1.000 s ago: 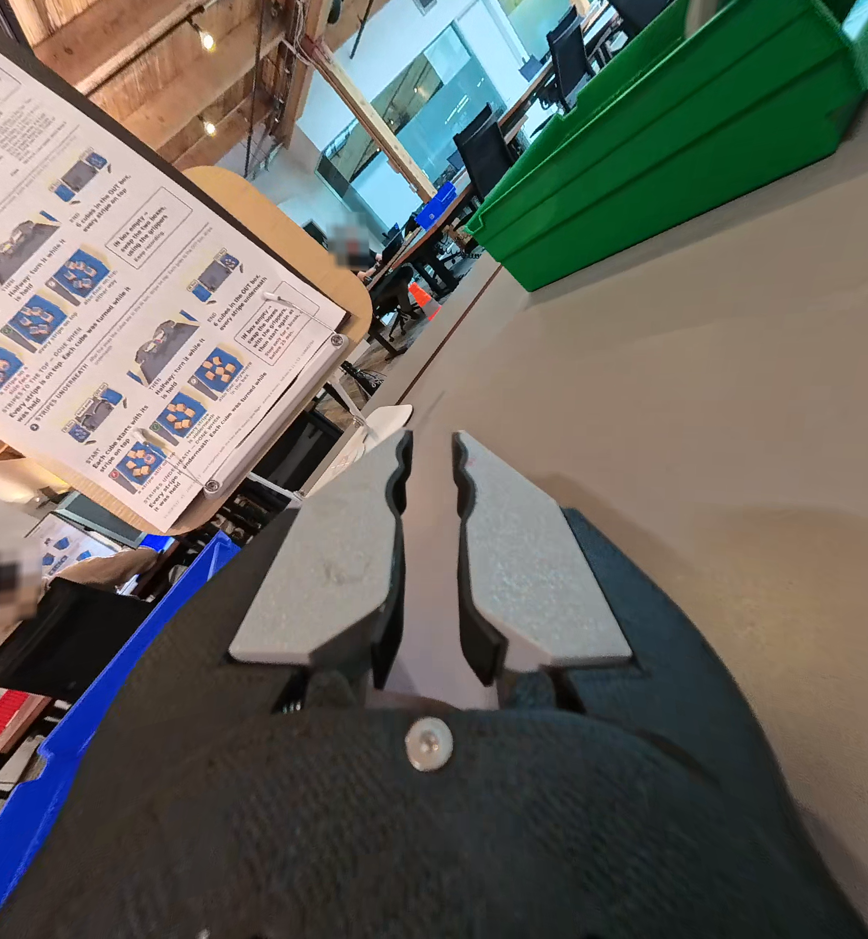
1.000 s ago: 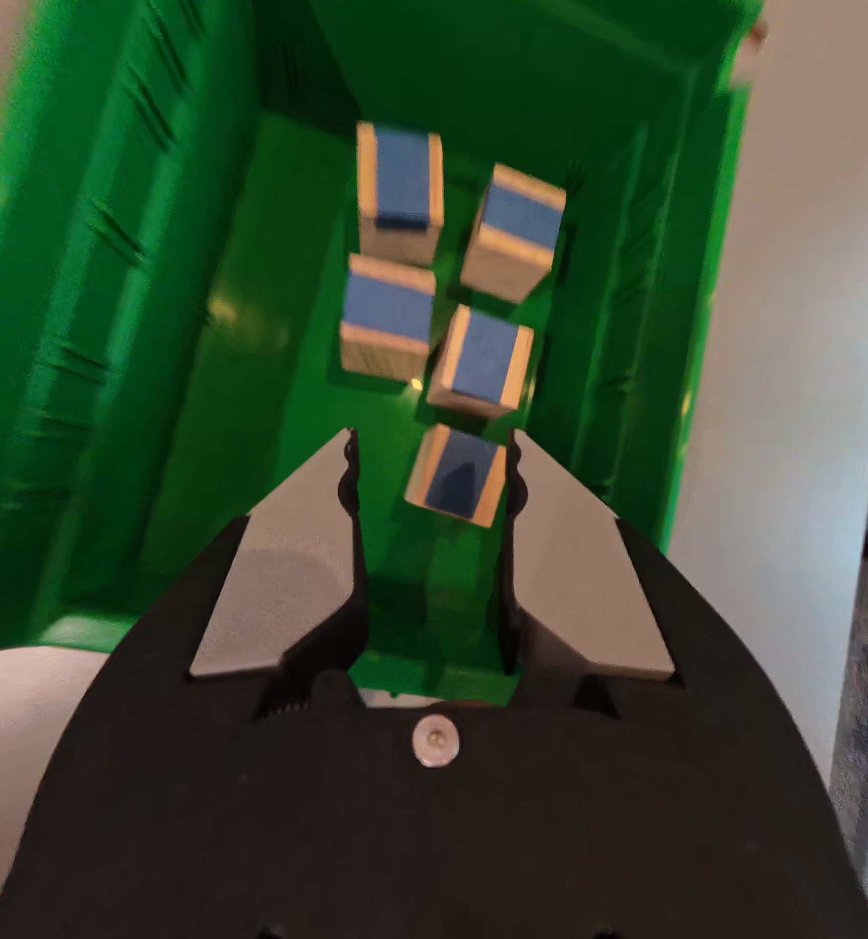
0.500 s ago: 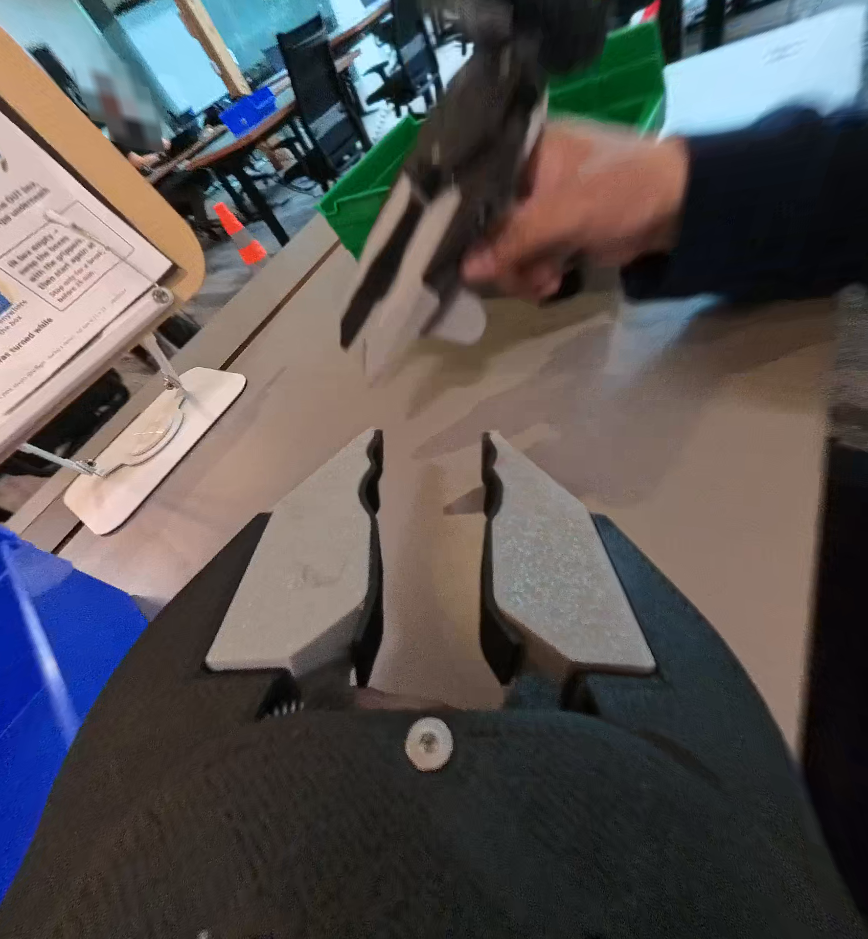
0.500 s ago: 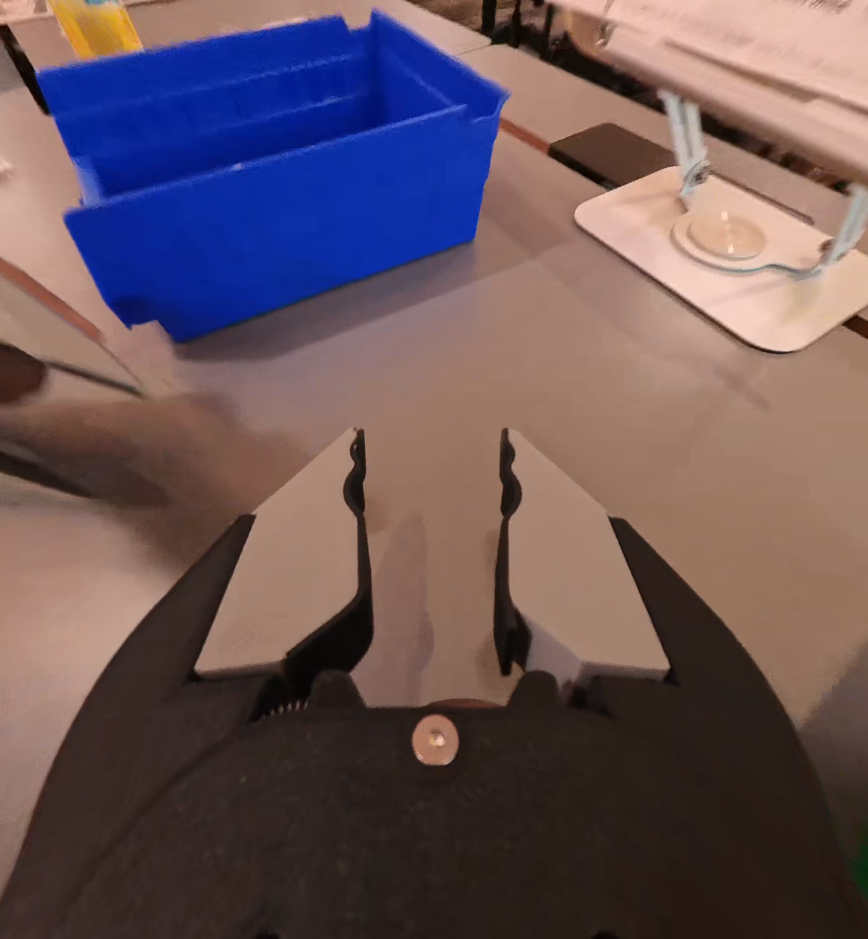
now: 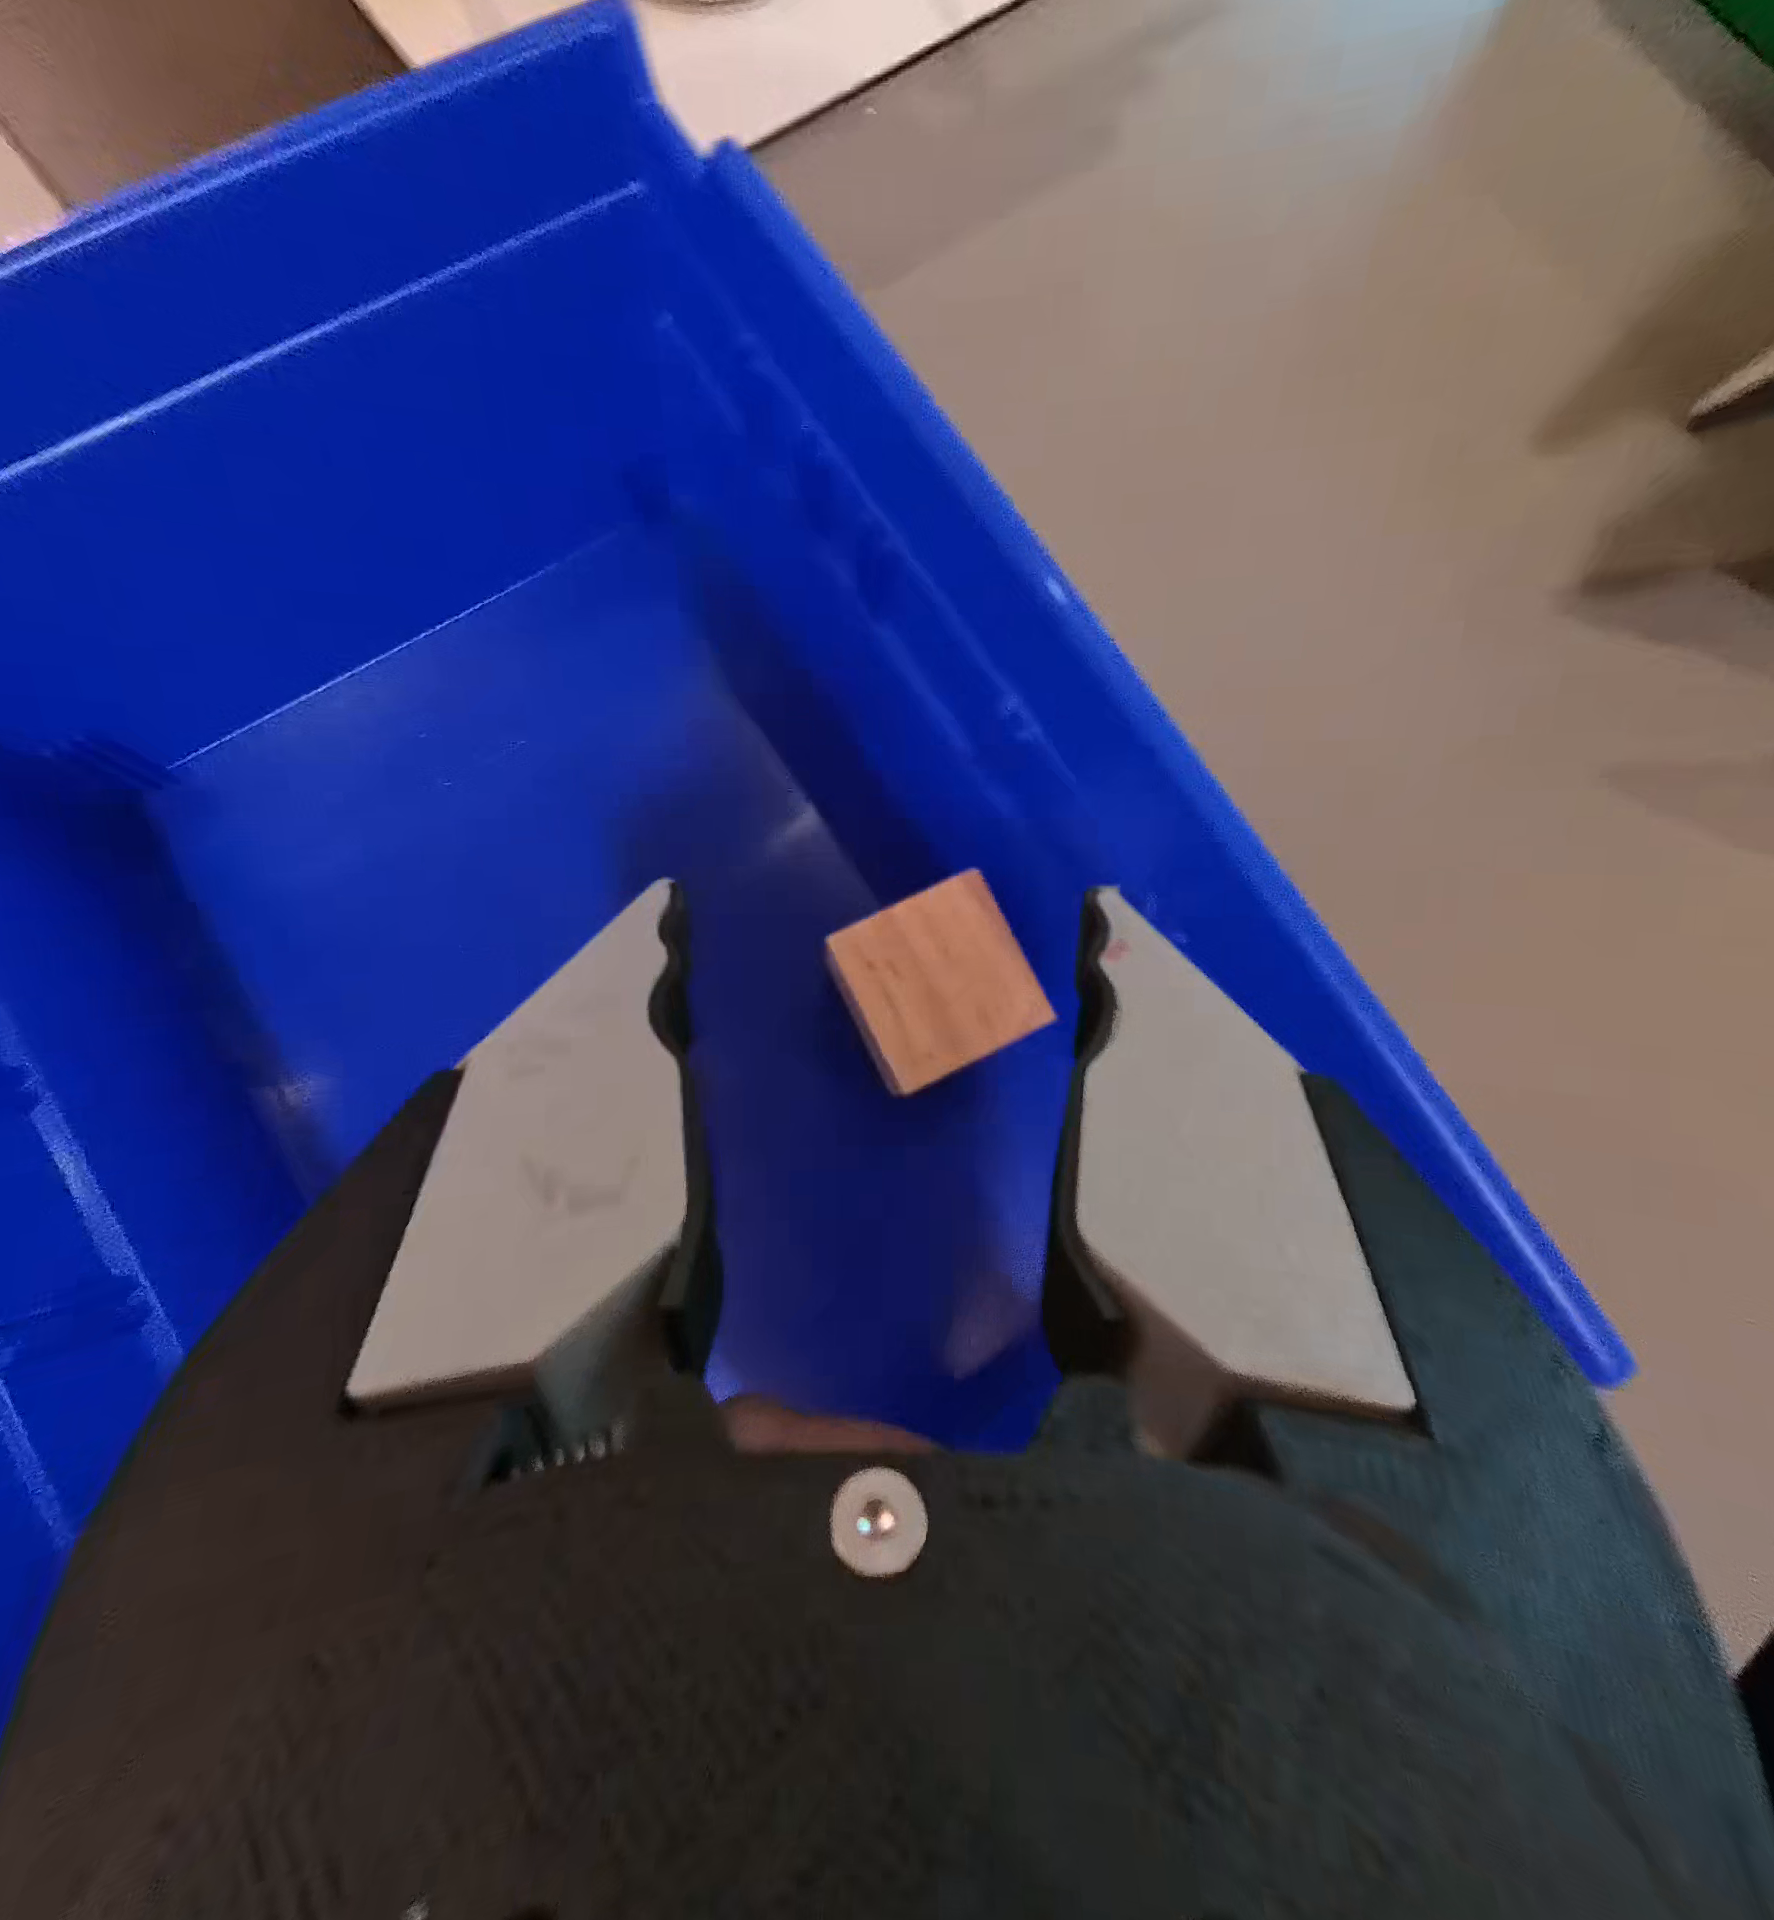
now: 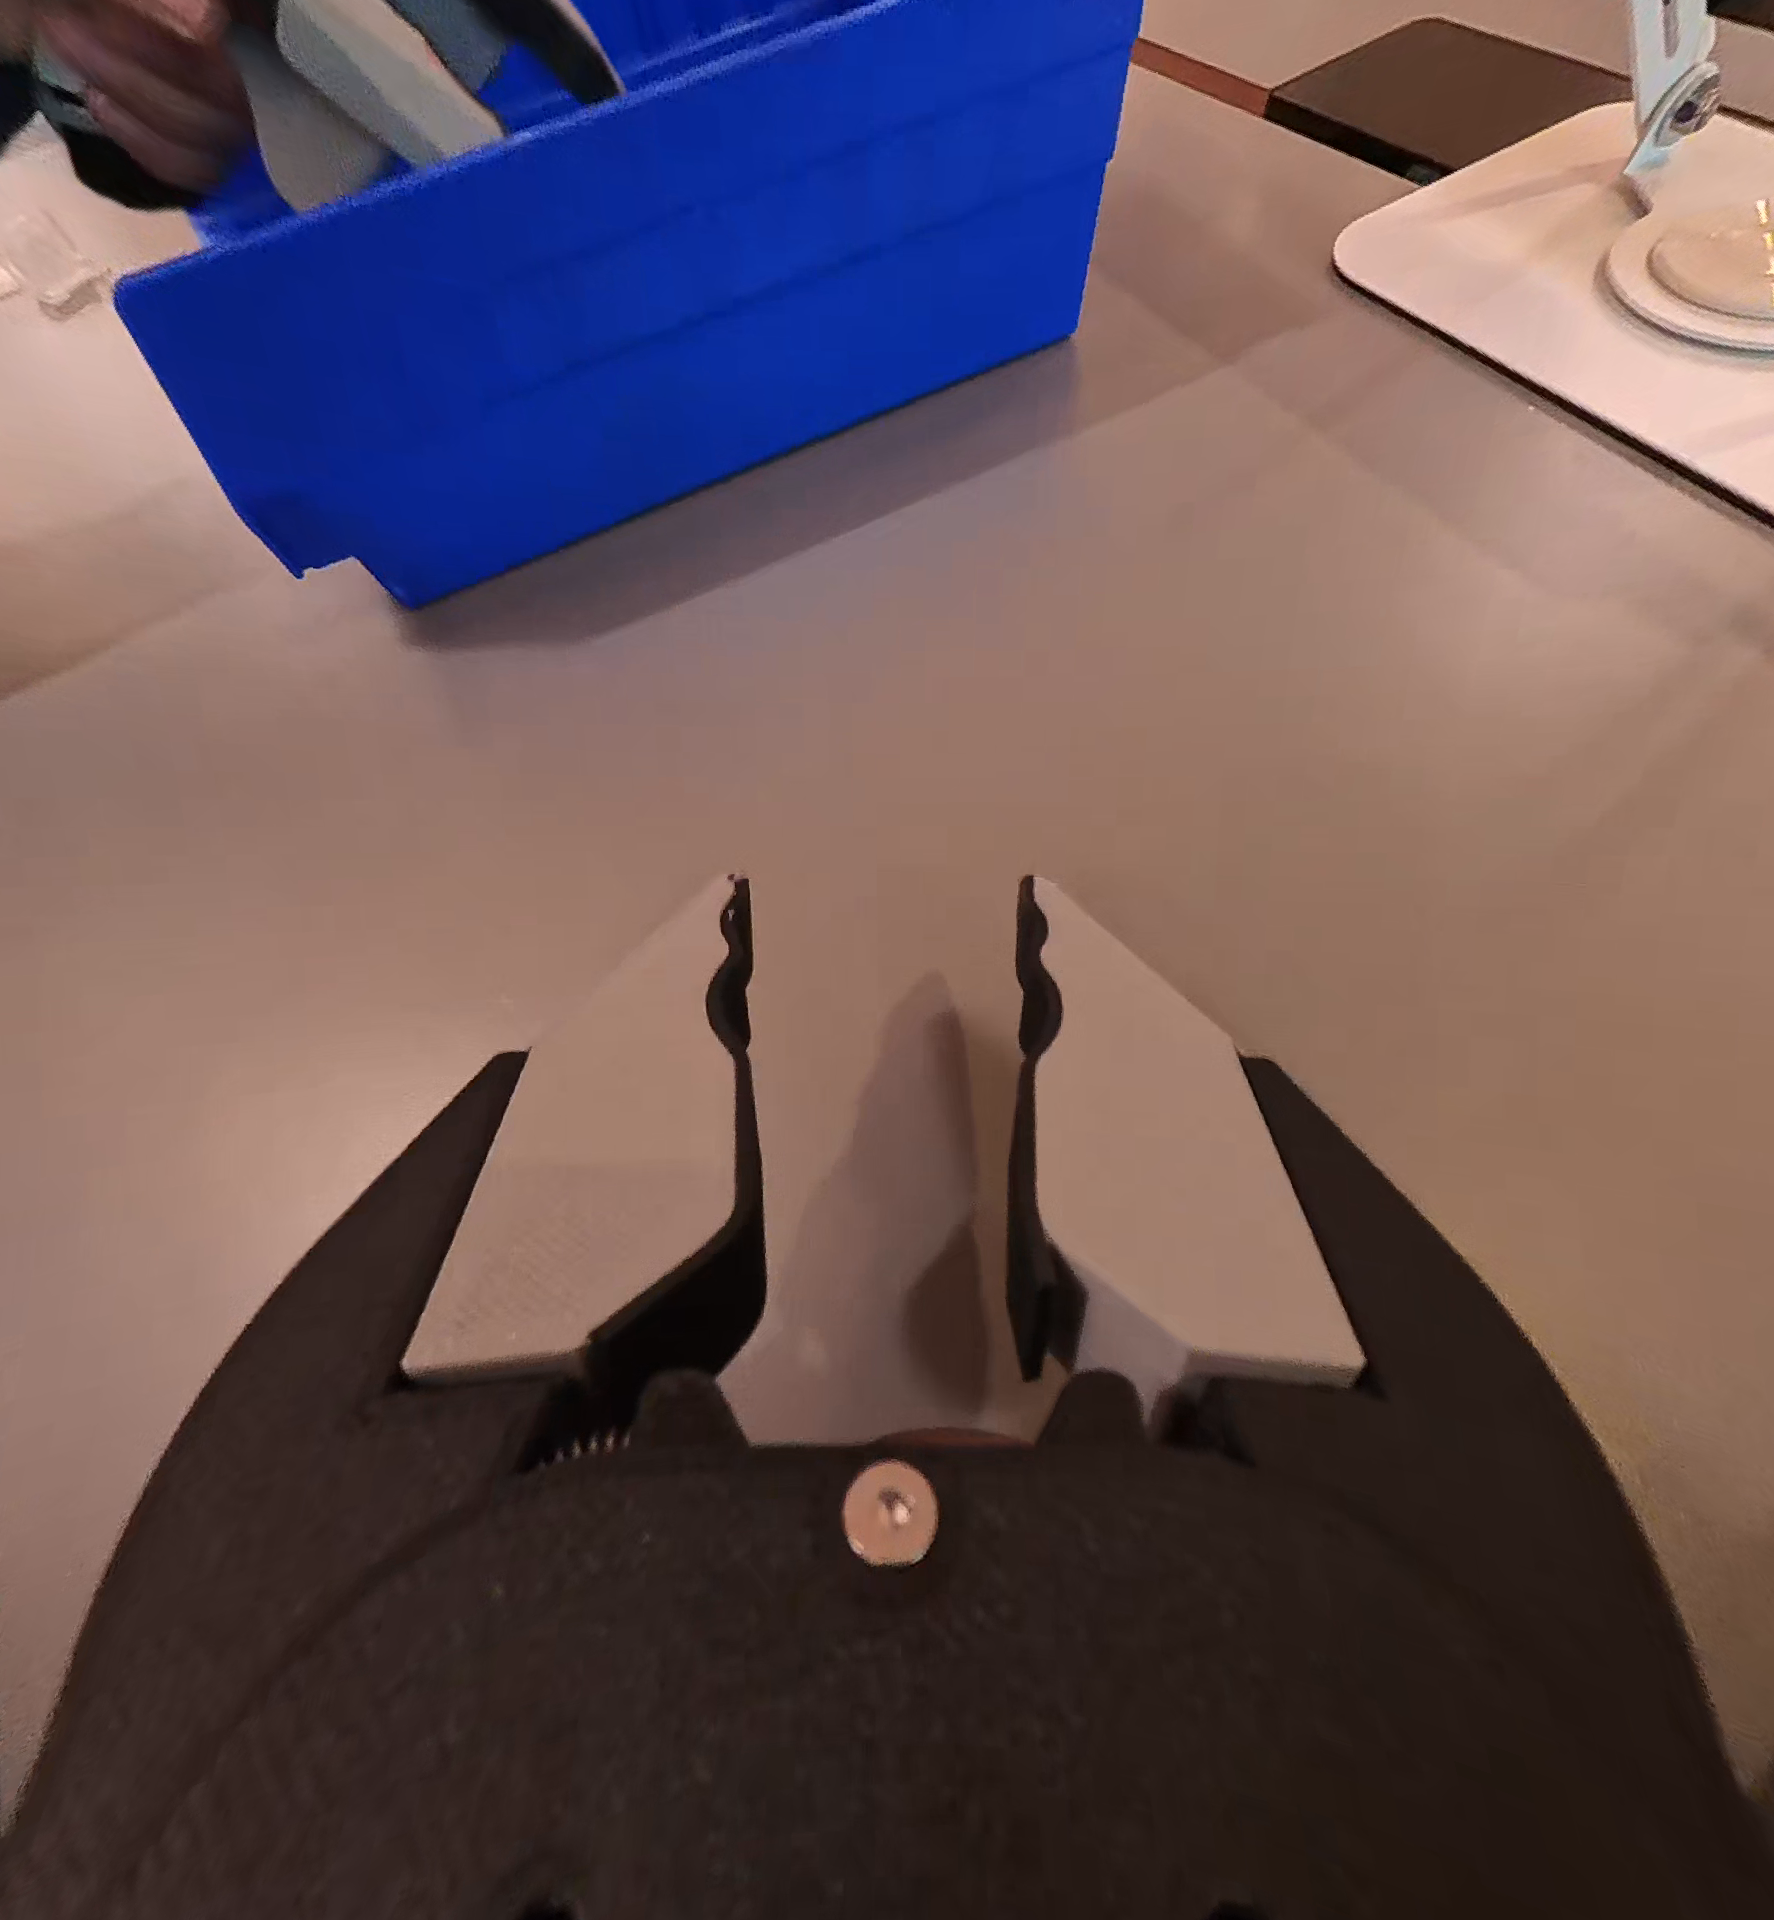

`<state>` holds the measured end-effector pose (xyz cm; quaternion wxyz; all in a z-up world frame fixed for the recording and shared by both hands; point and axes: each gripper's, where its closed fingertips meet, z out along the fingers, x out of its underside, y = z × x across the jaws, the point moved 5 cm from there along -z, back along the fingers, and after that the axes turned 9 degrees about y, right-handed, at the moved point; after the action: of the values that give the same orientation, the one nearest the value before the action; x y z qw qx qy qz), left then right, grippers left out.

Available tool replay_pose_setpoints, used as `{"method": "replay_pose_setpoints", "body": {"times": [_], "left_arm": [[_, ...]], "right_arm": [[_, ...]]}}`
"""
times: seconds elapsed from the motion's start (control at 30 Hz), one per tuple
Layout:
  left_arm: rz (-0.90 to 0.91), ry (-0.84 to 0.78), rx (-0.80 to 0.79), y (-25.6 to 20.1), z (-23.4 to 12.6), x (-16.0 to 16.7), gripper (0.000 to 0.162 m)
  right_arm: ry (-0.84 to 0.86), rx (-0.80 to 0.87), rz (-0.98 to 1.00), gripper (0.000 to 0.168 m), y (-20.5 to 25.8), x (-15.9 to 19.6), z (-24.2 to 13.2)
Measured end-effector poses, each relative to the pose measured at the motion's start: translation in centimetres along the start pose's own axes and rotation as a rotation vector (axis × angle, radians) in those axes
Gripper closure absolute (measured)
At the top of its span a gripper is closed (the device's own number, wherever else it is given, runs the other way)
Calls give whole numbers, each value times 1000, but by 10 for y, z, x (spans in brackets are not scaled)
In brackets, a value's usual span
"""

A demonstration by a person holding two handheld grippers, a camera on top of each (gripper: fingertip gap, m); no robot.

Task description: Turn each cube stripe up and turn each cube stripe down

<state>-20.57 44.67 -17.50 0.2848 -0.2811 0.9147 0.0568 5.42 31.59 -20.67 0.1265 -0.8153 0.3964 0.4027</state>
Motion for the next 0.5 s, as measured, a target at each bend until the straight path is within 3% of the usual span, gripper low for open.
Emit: {"method": "replay_pose_setpoints", "body": {"times": [0.3, 0.37, 0.5], "left_arm": [[-81, 152, -115, 7, 23, 9, 81], [-70, 180, -115, 3, 30, 14, 91], [-62, 207, -155, 9, 29, 16, 73]], "right_arm": [[2, 31, -34, 120, 3, -1, -2], [5, 29, -36, 120, 3, -1, -2], [3, 27, -36, 120, 4, -1, -3]]}}
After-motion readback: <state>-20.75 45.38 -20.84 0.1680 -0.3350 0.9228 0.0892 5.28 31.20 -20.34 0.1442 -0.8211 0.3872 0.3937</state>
